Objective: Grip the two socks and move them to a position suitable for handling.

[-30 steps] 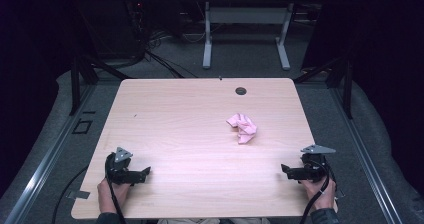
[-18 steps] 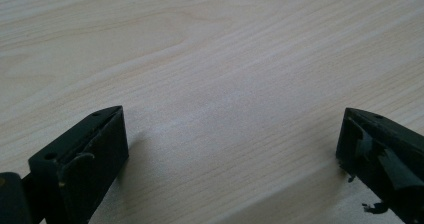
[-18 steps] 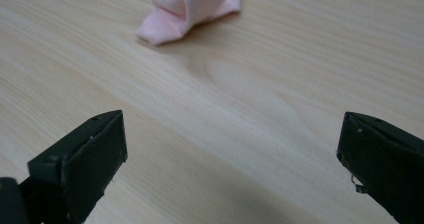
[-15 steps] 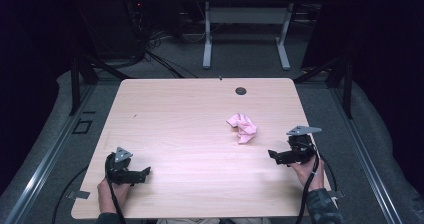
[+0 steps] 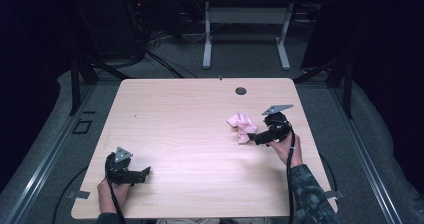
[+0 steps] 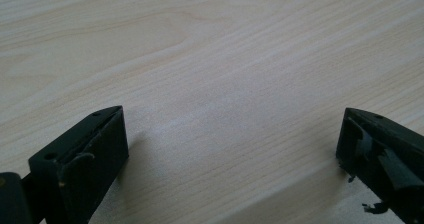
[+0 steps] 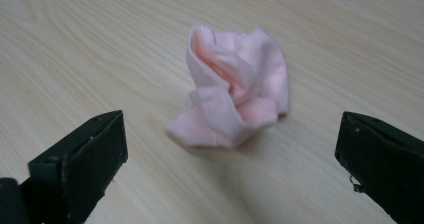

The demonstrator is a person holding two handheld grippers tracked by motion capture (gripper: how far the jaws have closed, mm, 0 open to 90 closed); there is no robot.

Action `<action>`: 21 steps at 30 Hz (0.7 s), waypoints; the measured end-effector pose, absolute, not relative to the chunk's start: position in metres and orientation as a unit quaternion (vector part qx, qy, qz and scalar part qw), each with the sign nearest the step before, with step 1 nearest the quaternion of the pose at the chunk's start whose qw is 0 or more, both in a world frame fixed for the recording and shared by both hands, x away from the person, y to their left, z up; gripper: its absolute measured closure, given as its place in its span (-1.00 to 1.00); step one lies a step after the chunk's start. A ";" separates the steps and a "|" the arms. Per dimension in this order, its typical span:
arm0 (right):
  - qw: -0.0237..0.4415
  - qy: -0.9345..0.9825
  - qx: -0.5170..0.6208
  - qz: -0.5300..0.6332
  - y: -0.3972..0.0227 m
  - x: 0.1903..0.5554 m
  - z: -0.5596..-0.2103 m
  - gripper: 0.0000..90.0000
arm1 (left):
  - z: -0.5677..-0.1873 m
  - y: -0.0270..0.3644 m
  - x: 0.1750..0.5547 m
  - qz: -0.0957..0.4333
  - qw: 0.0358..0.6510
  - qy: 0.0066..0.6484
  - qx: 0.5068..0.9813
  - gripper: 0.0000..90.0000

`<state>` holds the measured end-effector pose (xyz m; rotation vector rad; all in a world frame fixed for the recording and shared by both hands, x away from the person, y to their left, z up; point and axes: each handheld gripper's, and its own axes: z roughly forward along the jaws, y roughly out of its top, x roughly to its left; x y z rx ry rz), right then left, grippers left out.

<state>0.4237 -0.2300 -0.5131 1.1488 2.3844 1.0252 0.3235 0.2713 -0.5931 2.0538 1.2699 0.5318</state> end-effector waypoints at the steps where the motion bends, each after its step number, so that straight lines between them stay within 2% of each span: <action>1: 0.151 0.830 0.400 0.357 -0.230 0.424 -0.513 -0.98 | -0.593 0.271 0.323 0.203 0.328 0.485 0.785 -1.00; 3: 0.149 0.833 0.397 0.356 -0.222 0.433 -0.515 -0.93 | -0.593 0.271 0.323 0.203 0.329 0.485 0.785 -1.00; 5: 0.149 0.837 0.393 0.350 -0.212 0.448 -0.521 -0.78 | -0.593 0.271 0.323 0.203 0.329 0.485 0.784 -1.00; 7: 0.145 0.838 0.395 0.348 -0.209 0.452 -0.525 -0.74 | -0.593 0.271 0.323 0.203 0.329 0.485 0.784 -1.00; 8: 0.138 0.841 0.396 0.343 -0.204 0.460 -0.531 -0.65 | -0.593 0.271 0.323 0.203 0.329 0.485 0.784 -1.00; 9: 0.138 0.841 0.396 0.343 -0.204 0.460 -0.531 -0.65 | -0.593 0.271 0.323 0.203 0.329 0.485 0.784 -1.00; 11: 0.140 0.843 0.404 0.327 -0.199 0.470 -0.543 -0.43 | -0.593 0.271 0.323 0.203 0.329 0.485 0.784 -1.00; 14: 0.135 0.842 0.416 0.316 -0.196 0.475 -0.553 -0.25 | -0.593 0.271 0.323 0.203 0.329 0.485 0.784 -1.00; 15: 0.135 0.842 0.416 0.316 -0.196 0.475 -0.553 -0.25 | -0.593 0.271 0.323 0.203 0.329 0.485 0.784 -1.00; 16: 0.137 0.847 0.415 0.302 -0.195 0.476 -0.557 -0.10 | -0.593 0.271 0.324 0.204 0.329 0.485 0.784 -1.00; 17: 0.137 0.847 0.415 0.302 -0.195 0.476 -0.557 -0.10 | -0.593 0.271 0.324 0.204 0.329 0.485 0.784 -1.00; 18: 0.137 0.849 0.418 0.294 -0.194 0.476 -0.559 0.04 | -0.593 0.271 0.324 0.204 0.329 0.486 0.784 -1.00; 19: 0.137 0.849 0.418 0.294 -0.194 0.476 -0.559 0.04 | -0.593 0.271 0.324 0.204 0.329 0.486 0.784 -1.00; 20: 0.137 0.849 0.418 0.291 -0.194 0.476 -0.562 0.19 | -0.593 0.271 0.324 0.204 0.329 0.485 0.784 -1.00; 21: 0.137 0.849 0.418 0.291 -0.194 0.476 -0.562 0.19 | -0.593 0.271 0.324 0.204 0.329 0.485 0.784 -1.00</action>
